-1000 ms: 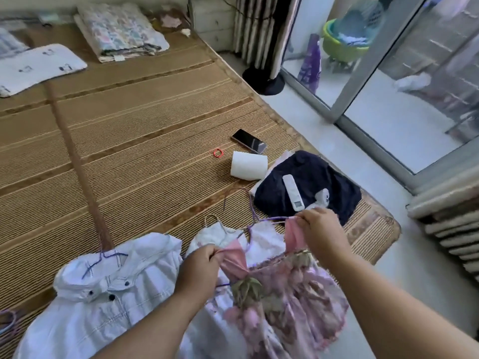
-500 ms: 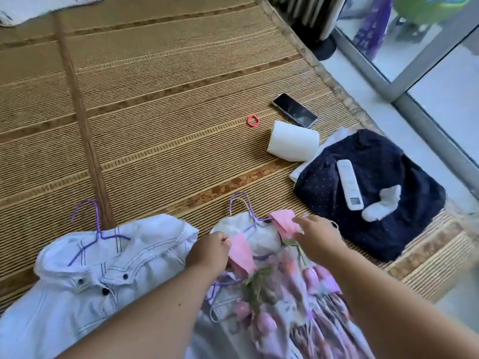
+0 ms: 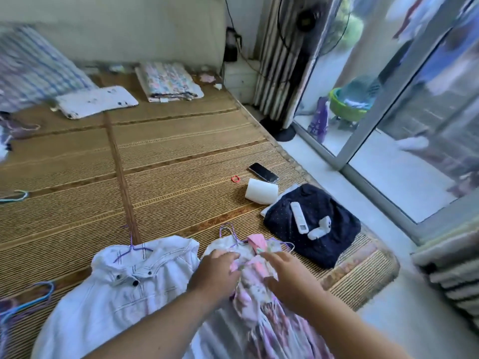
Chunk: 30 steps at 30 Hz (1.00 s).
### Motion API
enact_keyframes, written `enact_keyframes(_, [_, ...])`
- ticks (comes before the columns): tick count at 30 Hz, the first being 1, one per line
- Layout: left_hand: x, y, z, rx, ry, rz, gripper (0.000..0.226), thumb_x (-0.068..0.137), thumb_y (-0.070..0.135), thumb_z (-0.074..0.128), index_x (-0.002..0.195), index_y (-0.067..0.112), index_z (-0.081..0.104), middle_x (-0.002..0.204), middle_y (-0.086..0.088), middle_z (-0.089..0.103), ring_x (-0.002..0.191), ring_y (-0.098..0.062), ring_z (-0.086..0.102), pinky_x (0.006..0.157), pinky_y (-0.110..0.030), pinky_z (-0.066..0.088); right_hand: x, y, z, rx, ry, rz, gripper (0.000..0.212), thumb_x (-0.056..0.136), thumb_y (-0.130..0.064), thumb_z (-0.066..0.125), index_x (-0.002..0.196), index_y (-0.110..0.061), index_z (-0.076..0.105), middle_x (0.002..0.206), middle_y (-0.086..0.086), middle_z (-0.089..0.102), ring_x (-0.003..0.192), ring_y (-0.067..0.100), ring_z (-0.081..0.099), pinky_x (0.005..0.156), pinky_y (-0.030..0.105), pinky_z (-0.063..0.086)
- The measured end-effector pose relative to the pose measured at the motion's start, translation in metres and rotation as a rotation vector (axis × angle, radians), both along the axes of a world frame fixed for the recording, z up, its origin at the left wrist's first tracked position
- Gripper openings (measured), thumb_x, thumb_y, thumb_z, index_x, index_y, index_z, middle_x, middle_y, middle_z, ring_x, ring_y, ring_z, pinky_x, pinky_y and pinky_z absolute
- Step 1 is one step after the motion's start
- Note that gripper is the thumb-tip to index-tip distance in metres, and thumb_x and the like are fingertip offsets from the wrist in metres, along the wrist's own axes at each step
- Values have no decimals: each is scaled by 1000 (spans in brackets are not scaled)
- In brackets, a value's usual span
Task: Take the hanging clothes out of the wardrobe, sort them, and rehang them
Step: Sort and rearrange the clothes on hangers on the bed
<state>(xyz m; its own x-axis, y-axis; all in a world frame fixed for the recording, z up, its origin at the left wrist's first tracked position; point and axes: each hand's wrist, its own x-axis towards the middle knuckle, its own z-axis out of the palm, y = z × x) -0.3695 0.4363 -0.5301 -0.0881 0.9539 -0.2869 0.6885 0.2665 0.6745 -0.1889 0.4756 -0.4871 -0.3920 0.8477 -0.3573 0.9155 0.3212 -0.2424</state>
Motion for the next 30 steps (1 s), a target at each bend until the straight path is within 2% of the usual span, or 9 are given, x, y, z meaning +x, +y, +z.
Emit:
enact_keyframes(5, [-12,-144,86,148,58,-11,45,86,42,52,129,33,53,137,-2,48,125,-21,45,101,-34,41,-18,-128,75,92,82,98,54,89,-38,52,141,-37,35,147,-5,35,130,20,40,104,35,38])
enact_keyframes(7, [-27,-205,114,156,101,0,45,85,39,53,130,37,51,137,-1,48,125,-21,45,101,-35,41,-34,-180,97,111,120,160,54,89,-38,54,140,-36,37,147,-6,35,131,19,39,103,31,37])
enact_keyframes(11, [-81,-308,157,144,205,60,46,86,40,53,131,38,48,137,3,46,127,-19,41,103,-34,38,-87,-267,122,111,155,278,55,88,-43,54,140,-38,36,148,-7,33,132,18,39,105,32,36])
enact_keyframes(14, [-131,-381,181,128,274,180,46,86,39,53,132,35,49,136,0,48,126,-21,43,103,-34,38,-139,-331,138,94,166,397,54,89,-44,52,140,-40,35,148,-8,32,131,16,40,103,32,36])
enact_keyframes(19, [-195,-481,195,128,255,345,44,86,41,54,130,36,51,131,2,50,115,-19,52,91,-30,44,-229,-405,160,91,178,529,53,90,-43,52,140,-37,36,149,-5,32,132,19,41,105,37,37])
enact_keyframes(21, [-227,-525,195,119,271,378,43,88,41,55,130,35,51,135,0,48,114,-20,53,93,-32,45,-268,-441,165,86,207,565,53,89,-42,53,139,-35,39,147,-4,35,129,20,43,102,36,40])
enact_keyframes(26, [-325,-636,202,75,301,405,43,88,41,54,131,35,50,141,-1,43,107,-18,58,92,-32,48,-357,-530,163,38,212,531,53,88,-42,56,138,-38,39,146,-3,35,125,20,48,101,38,42])
enact_keyframes(30, [-412,-706,216,43,349,372,44,84,40,53,128,38,51,136,1,46,106,-18,58,91,-32,49,-424,-602,154,-6,248,382,52,89,-43,54,138,-37,39,146,0,36,120,23,51,103,41,40])
